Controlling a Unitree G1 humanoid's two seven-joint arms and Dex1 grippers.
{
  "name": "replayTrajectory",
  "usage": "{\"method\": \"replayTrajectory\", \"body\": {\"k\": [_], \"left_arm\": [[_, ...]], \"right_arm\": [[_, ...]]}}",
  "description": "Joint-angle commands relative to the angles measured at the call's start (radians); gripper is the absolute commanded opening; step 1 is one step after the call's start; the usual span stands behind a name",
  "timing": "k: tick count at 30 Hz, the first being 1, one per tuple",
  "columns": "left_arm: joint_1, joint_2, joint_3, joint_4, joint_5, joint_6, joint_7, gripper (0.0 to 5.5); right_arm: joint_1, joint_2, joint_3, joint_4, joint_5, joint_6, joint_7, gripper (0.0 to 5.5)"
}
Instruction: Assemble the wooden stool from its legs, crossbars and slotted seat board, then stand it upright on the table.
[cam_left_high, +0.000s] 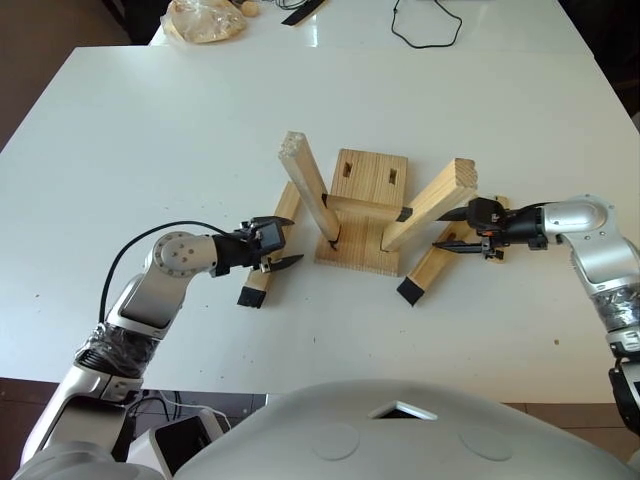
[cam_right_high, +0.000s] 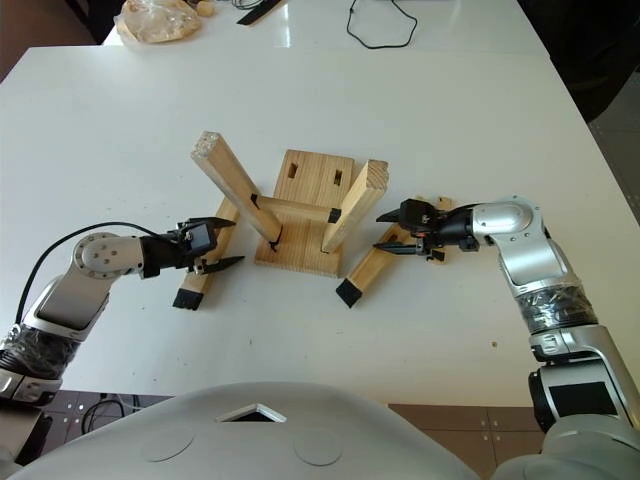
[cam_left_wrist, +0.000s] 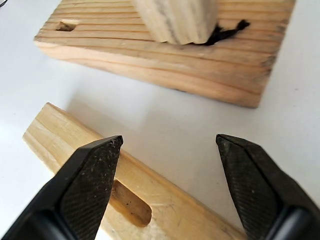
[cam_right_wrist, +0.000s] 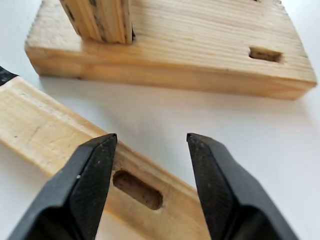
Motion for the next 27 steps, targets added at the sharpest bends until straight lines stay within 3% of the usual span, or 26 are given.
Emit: {"method": "replayTrajectory", "body": {"k": [1, 8, 12, 19, 27], "left_arm": [[0.001, 0.005, 0.012, 0.03, 0.012, 0.017, 0.01, 3.46], [0.017, 0.015, 0.037, -0.007, -0.011, 0.03, -0.001, 3.46], [-0.008, 0.009, 0.058, -0.074, -0.055, 0.072, -0.018, 3.46], [-0.049, 0.051, 0.086, -0.227, -0.139, 0.157, -0.086, 3.46], [0.059, 0.115, 0.072, -0.3, -0.152, 0.159, -0.151, 3.46]], "right_arm": [[0.047, -0.062, 0.03, 0.109, -0.103, -0.025, -0.006, 2.59], [0.048, -0.126, 0.017, 0.173, -0.1, -0.083, 0.005, 2.59], [0.018, -0.108, -0.042, 0.086, 0.021, -0.023, 0.05, 2.59], [-0.196, 0.041, -0.105, -0.056, 0.151, 0.162, -0.004, 2.59], [-0.389, 0.267, 0.003, 0.25, -0.029, 0.011, -0.142, 2.59]]}}
